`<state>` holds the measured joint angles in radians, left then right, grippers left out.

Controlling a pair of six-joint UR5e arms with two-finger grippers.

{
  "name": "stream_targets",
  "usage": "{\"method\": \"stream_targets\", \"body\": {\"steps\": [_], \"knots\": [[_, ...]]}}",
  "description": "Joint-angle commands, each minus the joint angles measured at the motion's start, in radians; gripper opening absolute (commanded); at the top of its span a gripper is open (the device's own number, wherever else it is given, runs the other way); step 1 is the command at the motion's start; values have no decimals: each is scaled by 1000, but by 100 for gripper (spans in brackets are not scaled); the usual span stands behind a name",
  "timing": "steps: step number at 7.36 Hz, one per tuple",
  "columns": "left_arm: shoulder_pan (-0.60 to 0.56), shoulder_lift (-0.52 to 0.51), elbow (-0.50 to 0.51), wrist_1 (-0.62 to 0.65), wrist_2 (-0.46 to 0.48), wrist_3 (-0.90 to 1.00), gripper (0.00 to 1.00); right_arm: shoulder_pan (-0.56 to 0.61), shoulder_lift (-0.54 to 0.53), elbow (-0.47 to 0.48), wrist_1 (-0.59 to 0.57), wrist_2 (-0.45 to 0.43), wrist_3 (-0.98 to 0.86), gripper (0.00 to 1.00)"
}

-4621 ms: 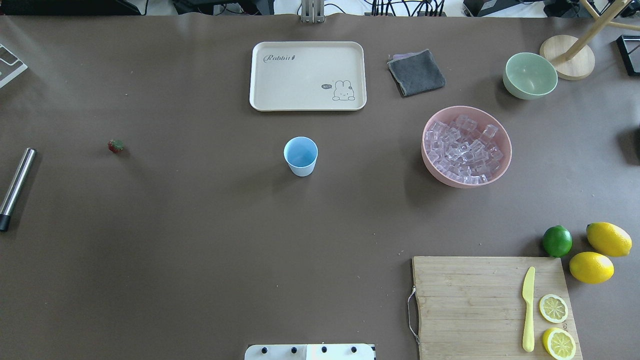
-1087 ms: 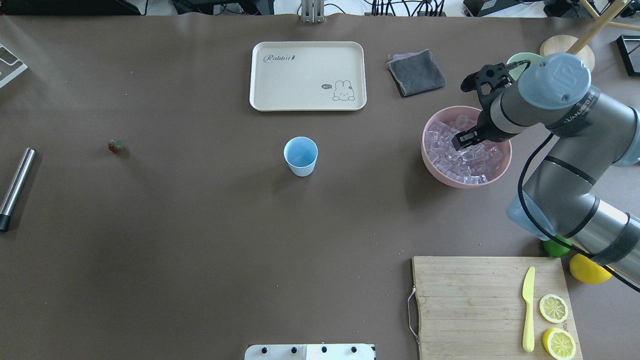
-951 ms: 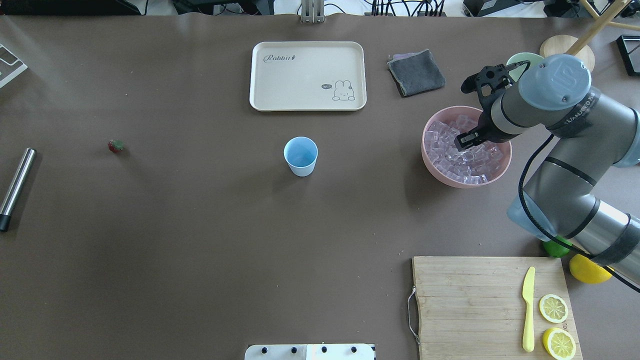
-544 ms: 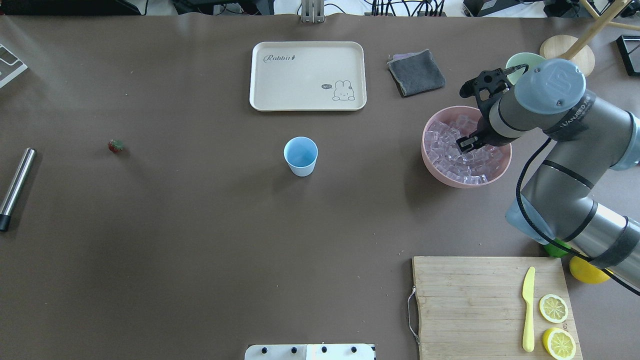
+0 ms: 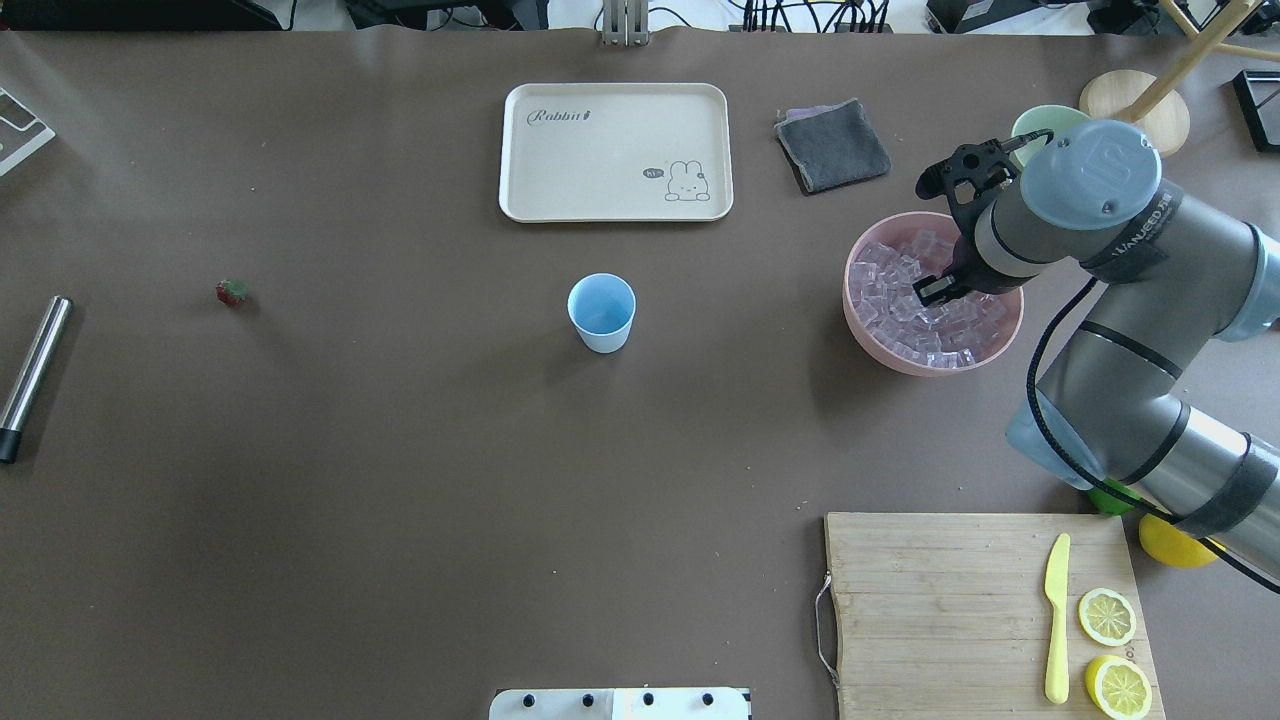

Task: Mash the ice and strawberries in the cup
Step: 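Close the right gripper on one clear ice cube in the bowl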

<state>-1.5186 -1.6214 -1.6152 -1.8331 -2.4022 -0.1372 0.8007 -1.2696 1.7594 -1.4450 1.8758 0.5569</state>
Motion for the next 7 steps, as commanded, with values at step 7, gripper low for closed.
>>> {"method": "stream_targets", "body": {"steps": [7], "knots": [[0,0,1,-2,0,-1,99,60,47,21,-20,41,-2,15]]}}
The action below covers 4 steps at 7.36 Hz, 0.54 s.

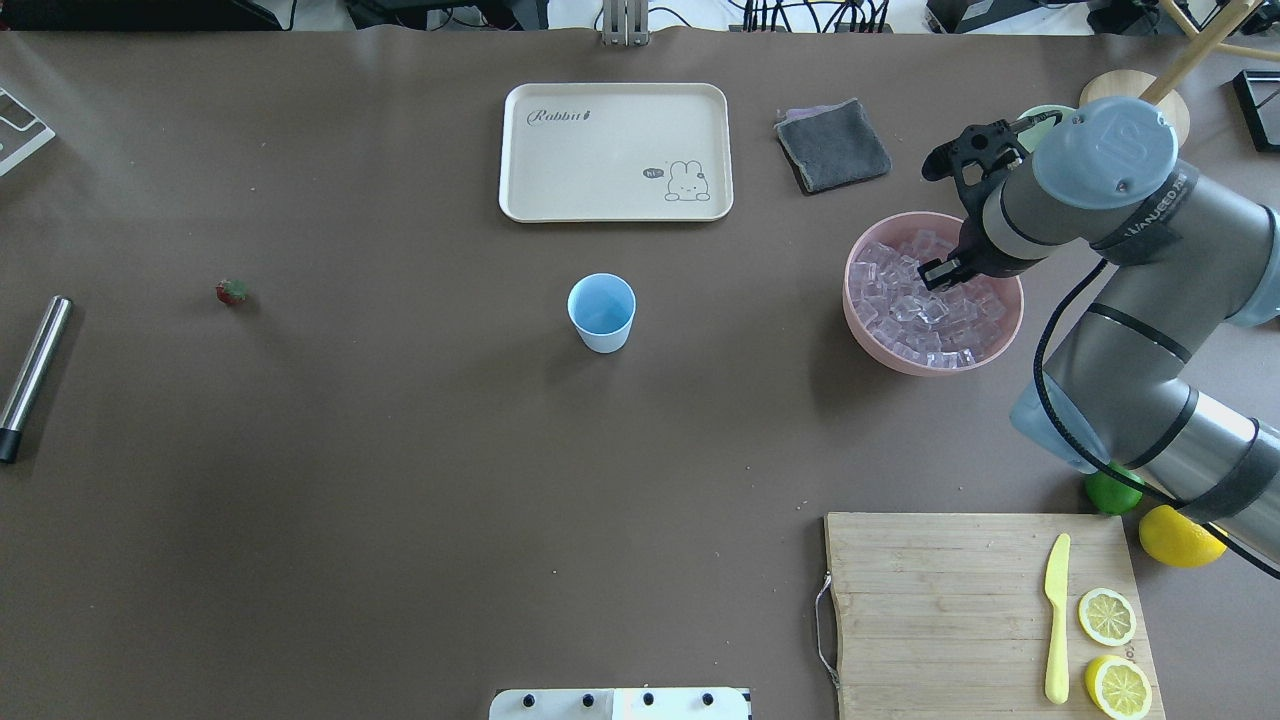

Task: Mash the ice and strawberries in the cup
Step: 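Lift the ice cube and carry it over the light-blue cup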

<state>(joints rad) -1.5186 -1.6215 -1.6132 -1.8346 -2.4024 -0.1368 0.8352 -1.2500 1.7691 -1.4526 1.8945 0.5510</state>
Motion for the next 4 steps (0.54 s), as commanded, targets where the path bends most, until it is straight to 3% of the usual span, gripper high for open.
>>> {"method": "stream_targets", "body": {"steps": [1,4], "knots": [[0,0,-1,0,0,-1,99,27,78,10,-56,35,19,15],[0,-3,-1,2,0,-4,99,-37,231,-2,-123,26,214,12]]}}
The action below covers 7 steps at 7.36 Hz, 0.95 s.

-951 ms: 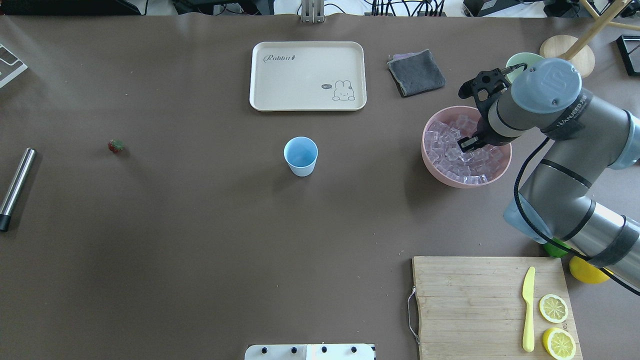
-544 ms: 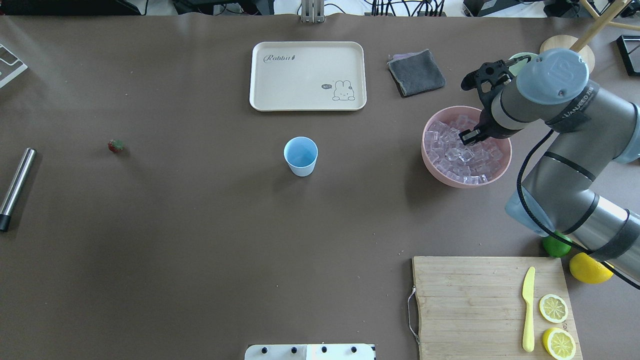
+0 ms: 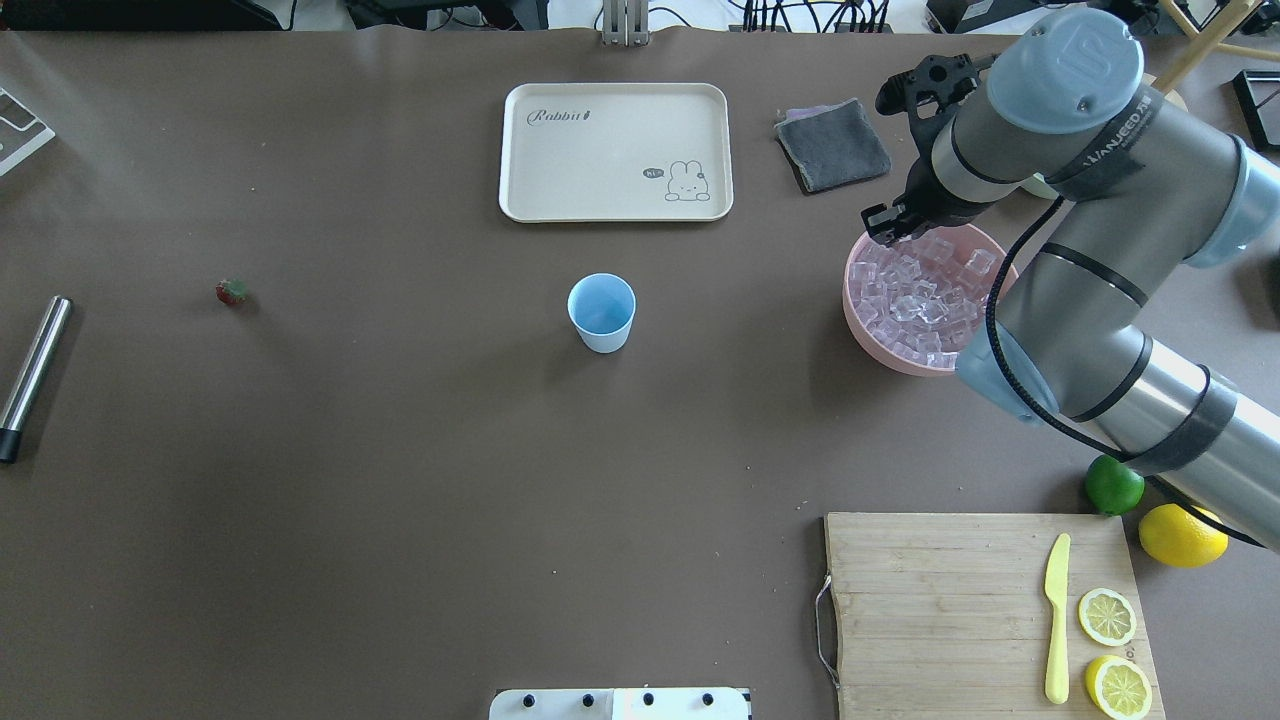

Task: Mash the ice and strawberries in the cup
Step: 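Lift the ice cube and carry it over the light-blue cup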

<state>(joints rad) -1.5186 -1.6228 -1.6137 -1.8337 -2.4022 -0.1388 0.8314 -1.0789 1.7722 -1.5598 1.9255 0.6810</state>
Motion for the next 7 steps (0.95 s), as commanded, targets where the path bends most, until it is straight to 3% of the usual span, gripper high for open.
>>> {"method": "stream_targets", "body": {"steps": [1,4,7], "knots": [[0,-2,0,1,0,-2,99,-58,121,-37,-14,-8,153,12],[0,-2,-8,1,-2,-7,99,-170,402,-256,-8,-103,340,13],[0,-2,-3,1,0,-4,99,-256,438,-270,-2,-196,393,14]]}}
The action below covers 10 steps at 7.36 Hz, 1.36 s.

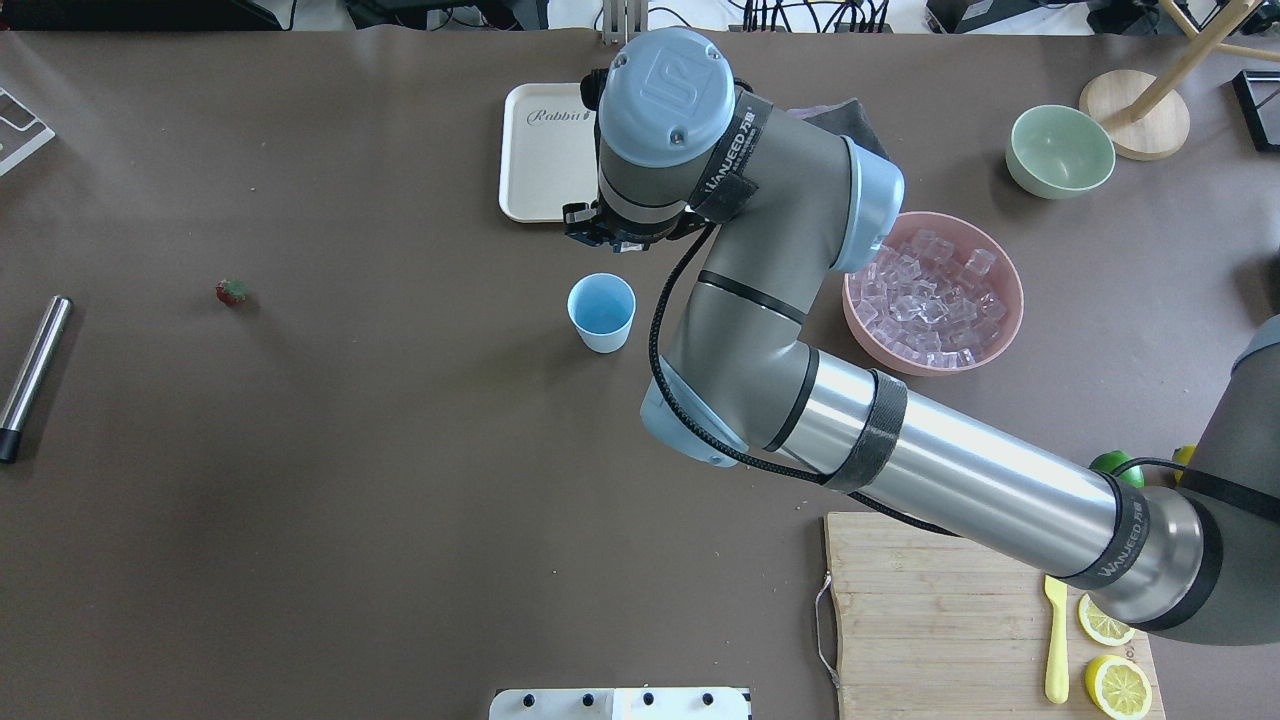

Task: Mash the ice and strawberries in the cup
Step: 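Lift the ice cube and carry it over the light-blue cup, then open the right gripper to drop the ice cube into the cup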

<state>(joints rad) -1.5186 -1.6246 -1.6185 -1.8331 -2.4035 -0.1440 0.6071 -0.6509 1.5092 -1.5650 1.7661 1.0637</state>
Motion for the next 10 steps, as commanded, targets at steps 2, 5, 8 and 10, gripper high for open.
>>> {"method": "stream_targets", "body": {"steps": [2,5,8,10], "knots": [[0,0,0,0,1,0,99,-58,-4,-24,79,-53,13,19],[0,-1,3,0,0,1,99,-69,-15,-27,95,-74,36,30],[0,-1,6,0,1,3,99,-63,-27,-15,83,-74,0,100],[2,-5,8,0,1,3,99,-8,-118,55,83,-41,-7,100]]}}
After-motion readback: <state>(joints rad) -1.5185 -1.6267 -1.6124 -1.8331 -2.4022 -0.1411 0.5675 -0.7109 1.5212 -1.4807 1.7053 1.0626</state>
